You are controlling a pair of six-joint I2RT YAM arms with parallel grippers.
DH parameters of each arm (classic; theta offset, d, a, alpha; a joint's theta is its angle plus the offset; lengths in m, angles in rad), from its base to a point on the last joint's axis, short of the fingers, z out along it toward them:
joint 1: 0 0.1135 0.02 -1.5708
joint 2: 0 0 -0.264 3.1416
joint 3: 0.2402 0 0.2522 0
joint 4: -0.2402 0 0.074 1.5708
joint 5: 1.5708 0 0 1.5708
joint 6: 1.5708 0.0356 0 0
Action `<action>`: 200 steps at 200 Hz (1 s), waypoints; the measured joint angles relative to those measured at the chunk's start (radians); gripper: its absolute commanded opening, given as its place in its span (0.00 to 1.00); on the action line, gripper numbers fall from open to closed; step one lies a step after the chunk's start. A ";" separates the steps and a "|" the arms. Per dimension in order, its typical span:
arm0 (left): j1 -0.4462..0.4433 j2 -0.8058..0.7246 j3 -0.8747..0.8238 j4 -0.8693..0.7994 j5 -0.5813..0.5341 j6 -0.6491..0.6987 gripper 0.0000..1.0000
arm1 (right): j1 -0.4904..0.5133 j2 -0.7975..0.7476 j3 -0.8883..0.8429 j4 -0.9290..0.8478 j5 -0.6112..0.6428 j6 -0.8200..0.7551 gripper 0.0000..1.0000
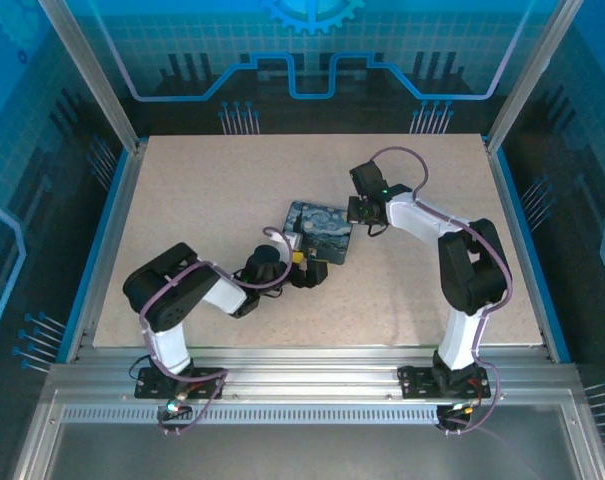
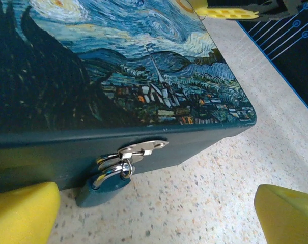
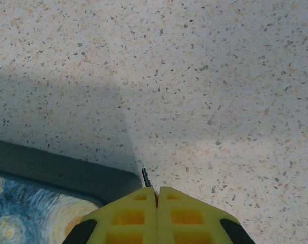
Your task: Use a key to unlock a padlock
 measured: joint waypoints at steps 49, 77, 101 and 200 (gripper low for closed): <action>-0.018 0.037 0.026 0.009 0.003 0.010 0.95 | 0.004 0.010 0.004 0.017 -0.004 0.014 0.00; -0.018 0.052 0.035 0.014 0.013 0.010 0.95 | 0.008 0.018 0.006 0.038 -0.005 0.022 0.00; -0.019 0.056 0.037 0.021 0.013 0.010 0.96 | 0.009 0.019 0.006 0.045 -0.005 0.026 0.00; -0.064 0.061 0.083 -0.040 -0.129 0.063 0.90 | 0.029 0.019 0.006 0.050 -0.006 0.029 0.00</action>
